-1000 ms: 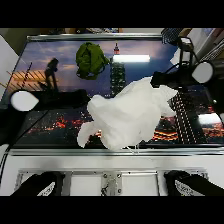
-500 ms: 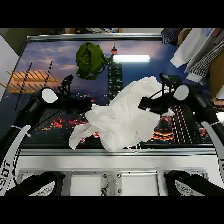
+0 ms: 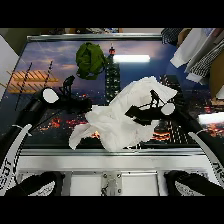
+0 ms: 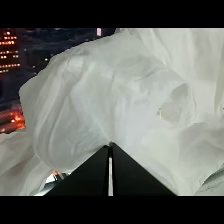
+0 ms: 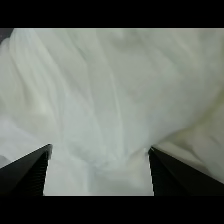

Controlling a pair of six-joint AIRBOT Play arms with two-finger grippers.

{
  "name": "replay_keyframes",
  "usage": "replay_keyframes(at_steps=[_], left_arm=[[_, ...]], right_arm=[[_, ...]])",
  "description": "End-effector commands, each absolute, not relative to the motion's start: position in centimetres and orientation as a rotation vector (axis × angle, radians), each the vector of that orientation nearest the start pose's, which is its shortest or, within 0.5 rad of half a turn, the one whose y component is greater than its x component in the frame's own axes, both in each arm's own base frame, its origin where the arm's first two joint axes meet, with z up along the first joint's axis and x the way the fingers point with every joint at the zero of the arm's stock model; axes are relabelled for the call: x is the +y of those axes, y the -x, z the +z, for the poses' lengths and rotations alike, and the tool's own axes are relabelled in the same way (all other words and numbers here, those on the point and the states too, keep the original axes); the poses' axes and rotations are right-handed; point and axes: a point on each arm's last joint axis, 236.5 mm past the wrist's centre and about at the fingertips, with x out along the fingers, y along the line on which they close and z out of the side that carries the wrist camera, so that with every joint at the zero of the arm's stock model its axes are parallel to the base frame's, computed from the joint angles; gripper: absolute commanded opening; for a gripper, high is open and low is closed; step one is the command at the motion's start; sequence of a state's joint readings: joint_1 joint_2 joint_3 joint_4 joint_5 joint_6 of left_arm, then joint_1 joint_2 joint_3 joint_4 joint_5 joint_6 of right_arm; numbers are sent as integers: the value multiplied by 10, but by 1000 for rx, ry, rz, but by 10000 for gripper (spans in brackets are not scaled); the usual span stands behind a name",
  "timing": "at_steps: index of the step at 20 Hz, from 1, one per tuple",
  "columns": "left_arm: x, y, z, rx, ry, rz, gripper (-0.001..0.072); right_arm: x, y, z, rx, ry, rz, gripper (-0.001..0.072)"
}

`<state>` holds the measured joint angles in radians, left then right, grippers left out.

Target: Fold the clothes and pants, and hang the long-sleeved shirts on hangers.

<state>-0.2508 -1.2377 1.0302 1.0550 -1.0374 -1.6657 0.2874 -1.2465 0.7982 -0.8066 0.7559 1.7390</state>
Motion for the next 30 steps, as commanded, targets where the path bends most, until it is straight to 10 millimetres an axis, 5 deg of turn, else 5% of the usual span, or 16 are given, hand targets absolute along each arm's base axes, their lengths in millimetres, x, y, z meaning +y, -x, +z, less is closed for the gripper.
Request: replay_keyframes(at_steps=[1, 5, 6, 8, 10, 11, 14, 17, 20, 23, 27, 30], left_arm=[[-191, -342, 11, 1304, 427, -376, 12], [-191, -342, 11, 1304, 427, -376, 12], [-191, -342, 11, 1304, 427, -376, 12], [-191, -342, 11, 1305, 427, -376, 12], [-188, -344, 15, 1293, 433, -371, 12], [-184, -346, 23, 1270, 442, -367, 12], [-169, -358, 91, 1106, 456, -387, 12], [-174, -345, 204, 859, 437, -487, 12], [-194, -296, 304, 632, 397, -635, 12], [-203, -238, 376, 460, 382, -756, 12], [-189, -183, 432, 313, 421, -810, 12], [-176, -181, 422, 362, 450, -744, 12]], right_arm=[[229, -350, -31, 1198, -795, 263, 655], [224, -364, -36, 1152, -802, 234, 651], [224, -364, -39, 1154, -802, 229, 527], [223, -365, -39, 1152, -794, 232, 167], [222, -370, -24, 1107, -726, 293, 13], [220, -372, -12, 1084, -694, 323, 13], [199, -379, 56, 996, -548, 404, 12], [176, -369, 148, 875, -365, 454, 12], [163, -338, 251, 703, -288, 482, 12], [154, -291, 328, 561, -298, 513, 12], [132, -238, 368, 475, -396, 465, 12], [115, -219, 352, 563, -488, 368, 12]])
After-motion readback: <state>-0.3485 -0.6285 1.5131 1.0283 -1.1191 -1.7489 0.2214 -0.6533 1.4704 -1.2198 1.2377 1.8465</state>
